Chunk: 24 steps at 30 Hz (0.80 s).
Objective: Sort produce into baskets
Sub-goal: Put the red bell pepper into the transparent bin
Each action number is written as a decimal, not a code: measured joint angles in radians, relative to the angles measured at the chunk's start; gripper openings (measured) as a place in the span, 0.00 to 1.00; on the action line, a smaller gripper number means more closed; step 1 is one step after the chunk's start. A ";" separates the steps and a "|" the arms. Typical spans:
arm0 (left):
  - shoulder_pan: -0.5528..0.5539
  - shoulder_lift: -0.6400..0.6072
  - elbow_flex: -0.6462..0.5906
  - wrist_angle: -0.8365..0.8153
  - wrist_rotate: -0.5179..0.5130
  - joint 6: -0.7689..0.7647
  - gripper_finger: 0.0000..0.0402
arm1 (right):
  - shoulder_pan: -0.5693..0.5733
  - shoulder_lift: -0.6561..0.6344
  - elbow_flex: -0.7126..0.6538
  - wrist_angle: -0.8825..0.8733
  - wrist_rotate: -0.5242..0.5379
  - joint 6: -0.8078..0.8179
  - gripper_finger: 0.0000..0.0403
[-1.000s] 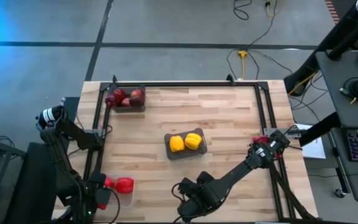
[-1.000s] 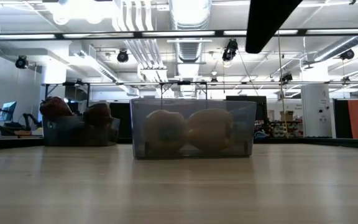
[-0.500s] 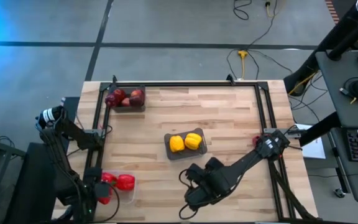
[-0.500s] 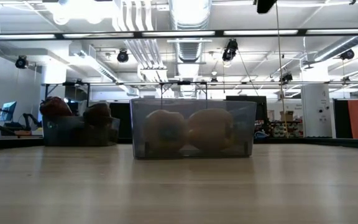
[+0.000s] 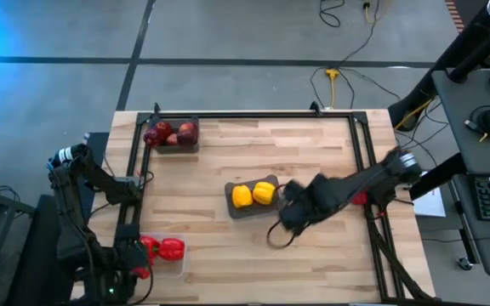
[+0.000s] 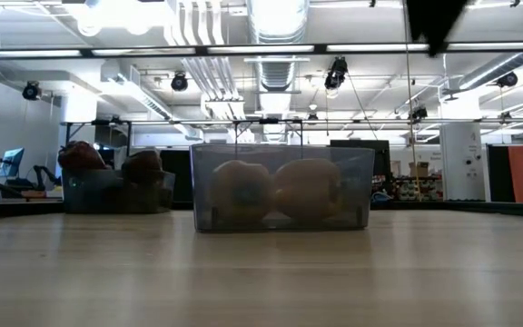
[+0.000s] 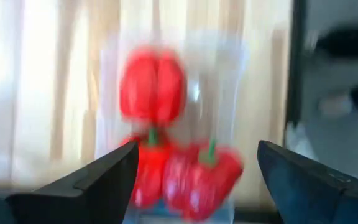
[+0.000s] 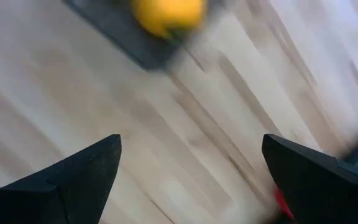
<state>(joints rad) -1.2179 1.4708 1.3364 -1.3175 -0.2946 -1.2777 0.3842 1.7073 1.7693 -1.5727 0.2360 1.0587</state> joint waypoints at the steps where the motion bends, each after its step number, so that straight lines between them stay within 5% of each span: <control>1: 0.005 0.000 0.022 0.000 -0.051 -0.003 0.77 | -0.018 -0.044 -0.071 -0.001 -0.029 0.004 0.95; 5: 0.041 0.000 0.106 0.050 -0.319 0.054 0.76 | -0.112 -0.152 -0.344 -0.004 -0.139 0.061 0.95; 8: 0.090 -0.001 0.150 0.106 -0.416 0.147 0.76 | -0.196 -0.177 -0.508 0.003 -0.172 0.106 0.95; 15: 0.202 0.014 0.152 0.214 -0.421 0.328 0.76 | -0.404 -0.185 -0.740 0.012 -0.212 -0.013 0.95; 24: 0.246 0.015 0.139 0.246 -0.416 0.332 0.76 | -0.623 -0.181 -0.874 0.100 -0.254 -0.355 0.95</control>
<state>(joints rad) -0.9716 1.4857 1.4757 -1.0719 -0.7104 -0.9455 -0.2390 1.5262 0.8950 -1.4725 -0.0179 0.7033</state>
